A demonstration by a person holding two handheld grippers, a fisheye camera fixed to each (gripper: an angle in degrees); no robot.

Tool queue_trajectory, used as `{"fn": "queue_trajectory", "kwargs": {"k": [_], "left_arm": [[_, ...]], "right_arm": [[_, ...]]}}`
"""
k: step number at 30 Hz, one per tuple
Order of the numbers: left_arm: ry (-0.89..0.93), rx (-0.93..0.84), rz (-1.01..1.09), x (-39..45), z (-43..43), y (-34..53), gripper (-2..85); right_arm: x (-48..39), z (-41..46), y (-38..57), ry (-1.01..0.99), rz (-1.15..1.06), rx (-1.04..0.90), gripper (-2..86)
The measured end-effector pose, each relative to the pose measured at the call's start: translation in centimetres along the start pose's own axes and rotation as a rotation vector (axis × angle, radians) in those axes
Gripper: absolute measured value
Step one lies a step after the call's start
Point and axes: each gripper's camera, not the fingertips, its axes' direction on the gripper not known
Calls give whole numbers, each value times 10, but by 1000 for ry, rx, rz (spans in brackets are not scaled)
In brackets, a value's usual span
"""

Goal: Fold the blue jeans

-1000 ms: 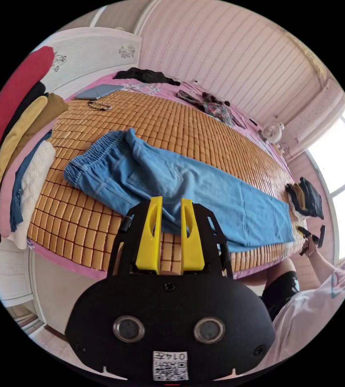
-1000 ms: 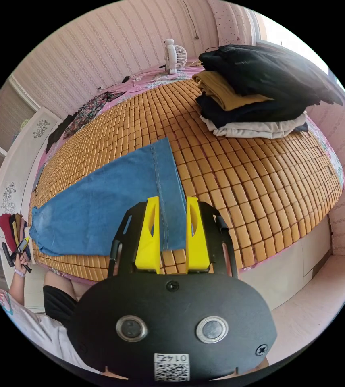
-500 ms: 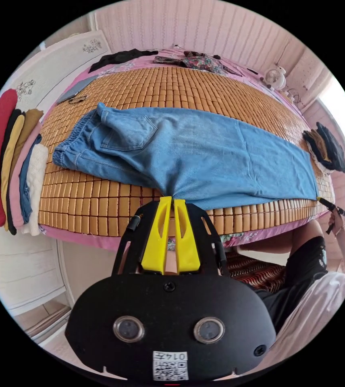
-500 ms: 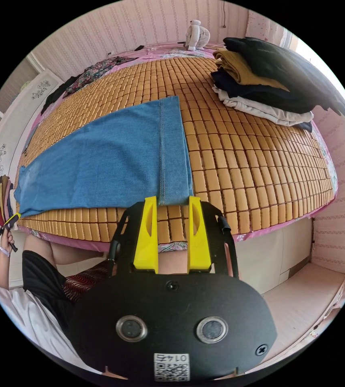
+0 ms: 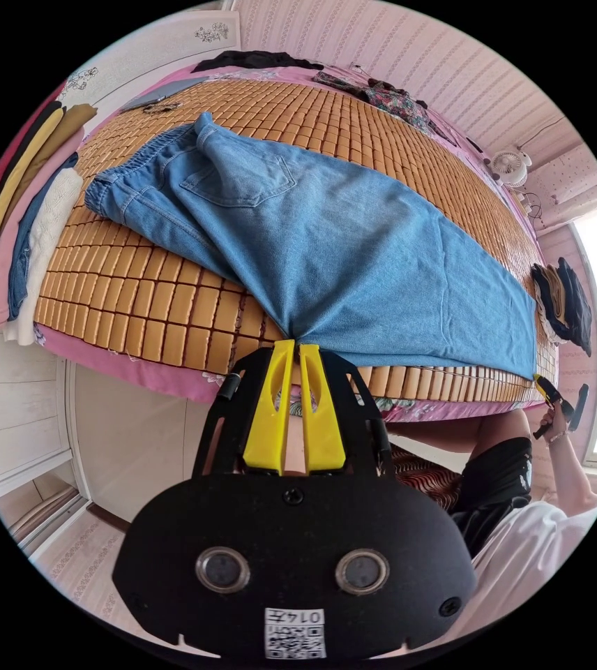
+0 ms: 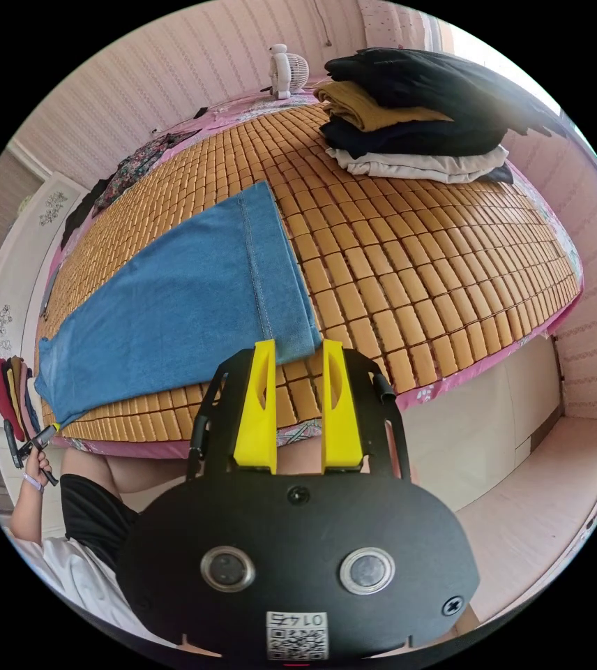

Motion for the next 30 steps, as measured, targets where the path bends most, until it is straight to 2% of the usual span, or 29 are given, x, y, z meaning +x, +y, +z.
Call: {"fn": "queue_trajectory", "kwargs": {"k": [5,7,9,11,14,19,25,28,30], "left_arm": [[-31,-18,12,-3,-3,-1,-5],[-31,-16,21,-3,-6,1,-5],[3,-10,33,-2,-10,3,-4],[75,-8,86,8,-16,10,-1],[138,-41,167,28,-14,23,7],[229,-47,222,32,-16,45,20],[288,96,162,-32,-48,72,46],[254,189,167,-76,-69,84,58],[231,262,173,-101,-82,89,74]], "right_arm": [[-5,26,-24,-21,-109,-79,28],[-1,24,-30,-11,-122,-35,27],[15,14,-35,-14,-68,74,26],[29,18,-38,21,-27,101,25],[65,44,-43,76,76,54,23],[119,70,-38,62,218,25,34],[119,86,-35,189,134,65,49],[82,91,-50,165,-28,146,58],[24,102,-73,69,-249,182,64]]}}
